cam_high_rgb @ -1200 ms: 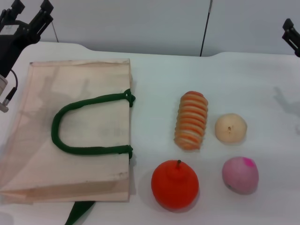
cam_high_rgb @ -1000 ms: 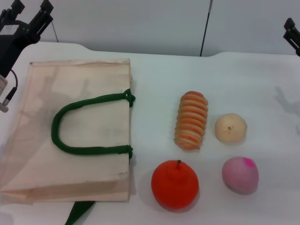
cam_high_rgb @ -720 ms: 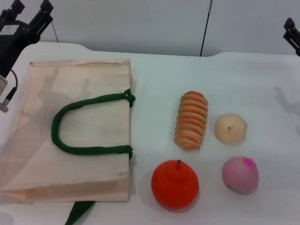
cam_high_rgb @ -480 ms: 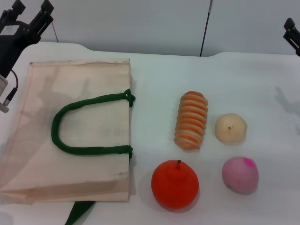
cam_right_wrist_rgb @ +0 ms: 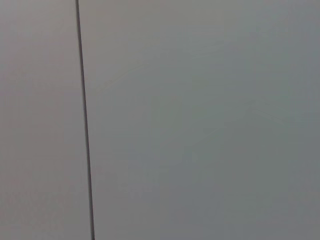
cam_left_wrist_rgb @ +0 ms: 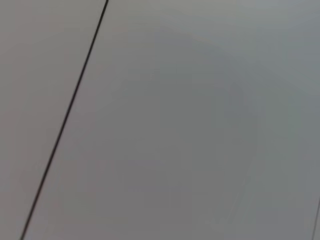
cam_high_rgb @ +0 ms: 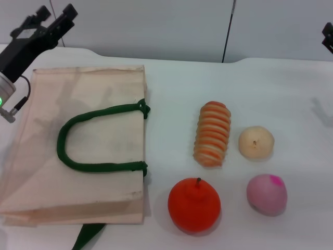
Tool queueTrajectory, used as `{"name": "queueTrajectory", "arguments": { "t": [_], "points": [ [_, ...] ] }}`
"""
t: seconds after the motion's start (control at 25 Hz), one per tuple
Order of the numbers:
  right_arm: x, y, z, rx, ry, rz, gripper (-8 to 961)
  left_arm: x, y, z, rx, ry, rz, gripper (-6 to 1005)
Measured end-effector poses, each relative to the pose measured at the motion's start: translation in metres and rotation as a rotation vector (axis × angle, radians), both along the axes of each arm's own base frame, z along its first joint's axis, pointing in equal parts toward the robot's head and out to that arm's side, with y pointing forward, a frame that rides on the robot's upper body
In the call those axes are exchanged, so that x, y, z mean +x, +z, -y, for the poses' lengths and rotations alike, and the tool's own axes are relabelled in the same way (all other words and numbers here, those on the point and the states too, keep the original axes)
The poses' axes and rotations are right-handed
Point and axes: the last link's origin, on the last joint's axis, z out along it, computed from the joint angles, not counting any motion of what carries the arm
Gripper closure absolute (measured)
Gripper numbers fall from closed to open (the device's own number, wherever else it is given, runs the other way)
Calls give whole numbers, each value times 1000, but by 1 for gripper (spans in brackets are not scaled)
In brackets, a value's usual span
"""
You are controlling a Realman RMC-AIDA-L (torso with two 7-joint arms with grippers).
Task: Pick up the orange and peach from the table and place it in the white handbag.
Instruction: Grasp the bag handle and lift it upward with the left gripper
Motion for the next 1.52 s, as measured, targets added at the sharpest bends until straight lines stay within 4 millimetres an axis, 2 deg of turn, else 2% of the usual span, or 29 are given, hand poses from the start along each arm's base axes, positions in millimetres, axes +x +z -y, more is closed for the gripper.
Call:
{"name": "queueTrajectory", "arguments": {
  "t": [0.28,0.44,0.76,0.96,1.24,1.52],
  "points": [
    [-1,6,-7,-81,17,27,73,-2,13,-14,-221,98,83,141],
    [-5,5,-7,-152,55,71,73,-2,12,-20,-363,175,71,144],
    [-8,20,-5,-220,114,103,73,7,12,-30,-605,330,23,151],
    [-7,22,-5,-216,110,109,73,13,15,-32,-701,421,-17,156],
    [-6,23,-4,-216,108,113,74,8,20,-29,-809,564,-111,162],
    [-4,25,-5,-209,94,114,74,9,18,-27,-881,624,-176,168]
  ]
}}
